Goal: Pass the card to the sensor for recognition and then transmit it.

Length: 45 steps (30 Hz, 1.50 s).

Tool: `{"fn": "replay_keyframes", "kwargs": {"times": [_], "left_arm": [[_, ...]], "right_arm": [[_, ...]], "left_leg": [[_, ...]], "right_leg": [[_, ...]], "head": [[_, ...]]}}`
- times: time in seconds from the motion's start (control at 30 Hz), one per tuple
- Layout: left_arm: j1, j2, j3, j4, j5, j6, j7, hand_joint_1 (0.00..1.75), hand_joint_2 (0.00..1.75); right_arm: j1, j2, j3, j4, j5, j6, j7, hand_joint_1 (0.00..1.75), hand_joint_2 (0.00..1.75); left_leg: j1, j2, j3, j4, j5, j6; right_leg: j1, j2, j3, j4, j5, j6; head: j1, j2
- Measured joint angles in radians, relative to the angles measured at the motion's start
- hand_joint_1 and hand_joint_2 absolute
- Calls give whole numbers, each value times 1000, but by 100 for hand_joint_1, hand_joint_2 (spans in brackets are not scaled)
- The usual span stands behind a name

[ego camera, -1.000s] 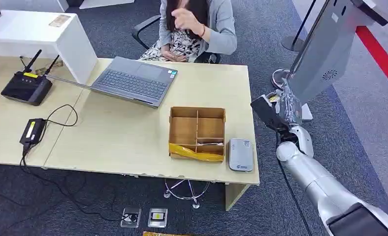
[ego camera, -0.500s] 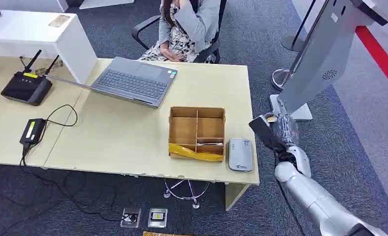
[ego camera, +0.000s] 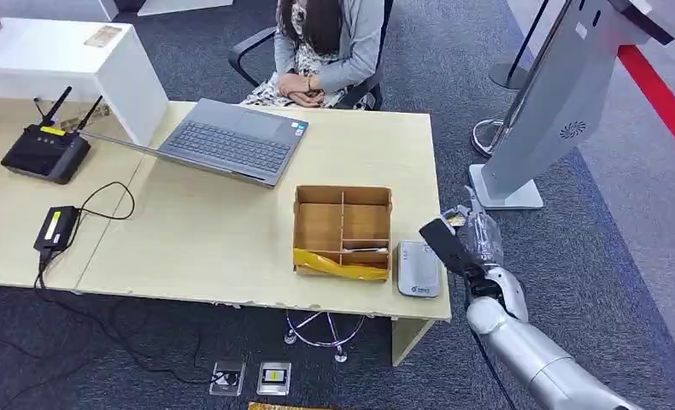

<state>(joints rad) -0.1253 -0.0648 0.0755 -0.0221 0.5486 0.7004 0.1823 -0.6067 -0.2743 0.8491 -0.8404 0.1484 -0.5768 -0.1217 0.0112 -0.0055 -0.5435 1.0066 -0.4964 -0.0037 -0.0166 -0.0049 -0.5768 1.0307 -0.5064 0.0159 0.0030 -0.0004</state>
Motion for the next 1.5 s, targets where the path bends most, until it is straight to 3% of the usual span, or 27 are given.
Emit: {"fn": "replay_keyframes", "kwargs": {"times": [0.63,1.0,1.5], "left_arm": [[11,-8,69,-31,-146,0,36,0,0],[14,-15,94,-50,-187,0,80,0,0],[16,-18,134,-66,-227,0,68,0,0]], "right_arm": [[42,-26,68,-24,-27,2,52,175,175],[59,-44,73,-19,-68,3,45,175,175],[100,-54,76,-11,-110,1,28,175,175]], "left_leg": [[0,1,0,0,0,0],[0,1,0,0,0,0],[0,1,1,0,0,0]], "right_leg": [[0,0,0,0,0,0],[0,0,0,0,0,0],[0,1,0,0,0,0]], "head": [[0,0],[0,0],[0,0]]}}
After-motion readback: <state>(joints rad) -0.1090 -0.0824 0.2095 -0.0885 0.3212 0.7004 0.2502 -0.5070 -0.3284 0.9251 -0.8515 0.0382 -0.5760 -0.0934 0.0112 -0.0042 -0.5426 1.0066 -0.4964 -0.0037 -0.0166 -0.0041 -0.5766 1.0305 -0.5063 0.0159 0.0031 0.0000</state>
